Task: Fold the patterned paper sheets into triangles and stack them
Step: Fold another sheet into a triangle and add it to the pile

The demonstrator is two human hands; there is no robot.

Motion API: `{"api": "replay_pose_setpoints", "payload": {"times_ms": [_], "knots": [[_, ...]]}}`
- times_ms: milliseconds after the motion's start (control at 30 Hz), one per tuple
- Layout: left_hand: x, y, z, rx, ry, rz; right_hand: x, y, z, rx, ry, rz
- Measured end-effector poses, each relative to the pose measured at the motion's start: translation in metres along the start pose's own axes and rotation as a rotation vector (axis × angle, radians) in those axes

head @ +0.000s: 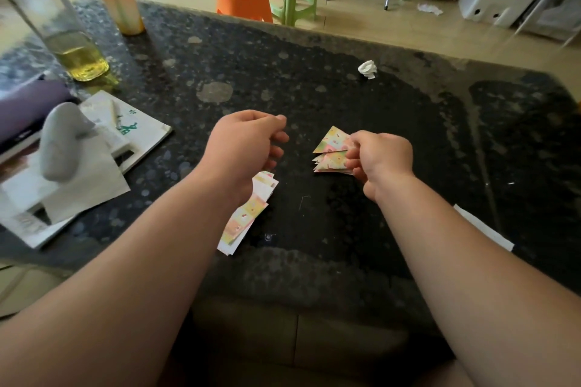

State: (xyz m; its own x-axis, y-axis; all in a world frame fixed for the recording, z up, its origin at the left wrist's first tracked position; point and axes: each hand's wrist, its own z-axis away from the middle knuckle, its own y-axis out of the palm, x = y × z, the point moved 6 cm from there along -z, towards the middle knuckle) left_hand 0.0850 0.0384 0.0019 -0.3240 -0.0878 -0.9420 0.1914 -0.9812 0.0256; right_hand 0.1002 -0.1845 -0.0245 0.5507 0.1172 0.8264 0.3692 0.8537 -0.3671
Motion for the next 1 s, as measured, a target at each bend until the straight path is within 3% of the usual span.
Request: {"api": "replay_pose_setpoints", "payload": {"times_ms": [100,167,267,400,667,1000], "knots": [[-0.008,-0.022,0.000,-0.048,0.027,0.008,-0.002,0.021,0.025,0.140,-0.215,0.199],[-0.011,-0.041,-0.002,-0.083,0.054,-0.072,-0.013,0.052,0.051,0.315,-0.362,0.486],[-0.006,-0.074,-0.006,-0.132,0.054,-0.505,-0.028,0.088,0.093,0.478,-0.509,0.854],[0.024,-0.115,-0.008,-0.082,-0.093,-1.037,-0.031,0.114,0.118,0.481,-0.577,0.951],[0.055,-0.127,0.003,-0.030,-0.008,-1.135,-0.029,0.130,0.112,0.357,-0.495,1.033],[0.047,-0.126,-0.002,-0.121,0.025,-0.952,-0.026,0.133,0.106,0.380,-0.439,0.977]]}}
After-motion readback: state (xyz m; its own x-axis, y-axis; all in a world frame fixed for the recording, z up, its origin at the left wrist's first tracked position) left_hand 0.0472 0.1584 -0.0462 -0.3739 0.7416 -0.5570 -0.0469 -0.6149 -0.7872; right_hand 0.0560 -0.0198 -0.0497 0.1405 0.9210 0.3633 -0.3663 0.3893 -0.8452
